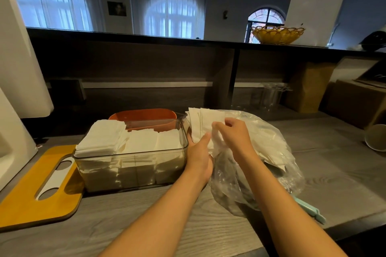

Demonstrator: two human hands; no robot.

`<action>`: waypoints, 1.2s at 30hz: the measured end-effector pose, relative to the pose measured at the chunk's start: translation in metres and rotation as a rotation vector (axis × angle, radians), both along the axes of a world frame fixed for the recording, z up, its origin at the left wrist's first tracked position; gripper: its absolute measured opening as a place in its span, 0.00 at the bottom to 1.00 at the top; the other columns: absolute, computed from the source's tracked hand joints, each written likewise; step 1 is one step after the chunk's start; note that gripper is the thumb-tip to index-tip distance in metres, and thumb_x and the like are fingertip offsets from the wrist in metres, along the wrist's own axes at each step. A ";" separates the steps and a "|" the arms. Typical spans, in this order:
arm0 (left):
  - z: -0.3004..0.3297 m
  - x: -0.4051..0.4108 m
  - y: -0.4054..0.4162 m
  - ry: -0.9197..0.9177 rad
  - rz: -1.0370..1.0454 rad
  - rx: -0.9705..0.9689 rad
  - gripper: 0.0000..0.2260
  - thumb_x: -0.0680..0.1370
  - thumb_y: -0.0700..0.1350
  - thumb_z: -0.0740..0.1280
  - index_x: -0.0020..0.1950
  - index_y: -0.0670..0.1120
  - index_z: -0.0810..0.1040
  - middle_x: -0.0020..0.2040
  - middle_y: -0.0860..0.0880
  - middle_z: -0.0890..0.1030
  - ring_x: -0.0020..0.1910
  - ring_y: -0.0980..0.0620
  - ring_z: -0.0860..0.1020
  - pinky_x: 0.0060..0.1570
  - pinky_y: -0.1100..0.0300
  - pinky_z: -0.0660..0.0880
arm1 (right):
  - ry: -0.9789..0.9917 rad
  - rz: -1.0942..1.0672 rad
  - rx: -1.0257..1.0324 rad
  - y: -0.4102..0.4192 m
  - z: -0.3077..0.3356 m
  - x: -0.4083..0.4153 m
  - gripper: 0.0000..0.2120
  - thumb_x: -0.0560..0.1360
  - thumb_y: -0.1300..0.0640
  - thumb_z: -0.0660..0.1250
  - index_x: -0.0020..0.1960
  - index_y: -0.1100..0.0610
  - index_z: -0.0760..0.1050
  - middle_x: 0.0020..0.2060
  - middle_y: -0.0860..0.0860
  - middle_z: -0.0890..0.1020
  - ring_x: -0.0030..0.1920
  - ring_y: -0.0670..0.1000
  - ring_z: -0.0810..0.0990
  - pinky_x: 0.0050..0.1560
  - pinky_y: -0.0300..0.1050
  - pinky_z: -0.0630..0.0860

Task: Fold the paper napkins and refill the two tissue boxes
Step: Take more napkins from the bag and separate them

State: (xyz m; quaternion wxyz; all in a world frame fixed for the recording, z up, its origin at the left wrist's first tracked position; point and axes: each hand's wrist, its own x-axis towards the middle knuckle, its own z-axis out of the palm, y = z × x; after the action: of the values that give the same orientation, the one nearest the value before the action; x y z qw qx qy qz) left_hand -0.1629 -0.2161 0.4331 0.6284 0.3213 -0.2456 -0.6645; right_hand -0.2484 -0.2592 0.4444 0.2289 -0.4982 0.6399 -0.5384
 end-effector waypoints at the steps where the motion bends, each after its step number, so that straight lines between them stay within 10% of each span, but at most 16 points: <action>1: 0.001 0.000 0.001 -0.009 -0.001 0.002 0.26 0.83 0.41 0.65 0.78 0.56 0.61 0.78 0.47 0.66 0.77 0.41 0.64 0.73 0.40 0.65 | 0.004 0.000 -0.012 0.000 0.000 0.000 0.07 0.77 0.55 0.70 0.44 0.58 0.79 0.36 0.51 0.77 0.40 0.49 0.76 0.38 0.37 0.74; 7: 0.002 0.000 0.002 0.082 -0.049 0.020 0.13 0.86 0.47 0.56 0.50 0.65 0.72 0.53 0.53 0.81 0.56 0.47 0.79 0.65 0.40 0.73 | -0.119 -0.052 -0.128 0.006 0.004 -0.007 0.10 0.78 0.58 0.68 0.39 0.61 0.78 0.33 0.54 0.78 0.35 0.51 0.75 0.37 0.43 0.75; 12: -0.003 -0.001 -0.005 0.103 -0.074 0.003 0.11 0.85 0.53 0.57 0.52 0.59 0.79 0.45 0.51 0.87 0.52 0.46 0.82 0.56 0.47 0.77 | -0.309 -0.073 -0.315 0.012 0.018 -0.015 0.07 0.79 0.61 0.64 0.44 0.62 0.76 0.36 0.53 0.76 0.37 0.49 0.74 0.36 0.44 0.72; 26: -0.024 -0.006 -0.024 -0.150 -0.048 0.004 0.21 0.82 0.55 0.64 0.75 0.60 0.68 0.72 0.50 0.74 0.70 0.44 0.73 0.66 0.39 0.74 | -0.104 0.013 -0.169 0.008 0.001 0.008 0.03 0.77 0.58 0.68 0.46 0.54 0.80 0.39 0.47 0.81 0.41 0.44 0.78 0.39 0.34 0.72; 36: -0.031 -0.008 -0.032 -0.088 -0.094 -0.052 0.20 0.83 0.50 0.65 0.74 0.59 0.70 0.69 0.47 0.78 0.65 0.43 0.77 0.56 0.42 0.80 | -0.044 0.044 -0.271 0.008 0.008 -0.005 0.08 0.76 0.64 0.67 0.50 0.53 0.79 0.42 0.45 0.81 0.46 0.46 0.80 0.41 0.35 0.75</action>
State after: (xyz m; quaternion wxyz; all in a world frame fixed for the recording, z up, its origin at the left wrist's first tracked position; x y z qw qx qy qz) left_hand -0.1704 -0.2477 0.4019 0.5931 0.3217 -0.3052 -0.6720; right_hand -0.2538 -0.2510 0.4527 0.1849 -0.5266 0.5450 -0.6256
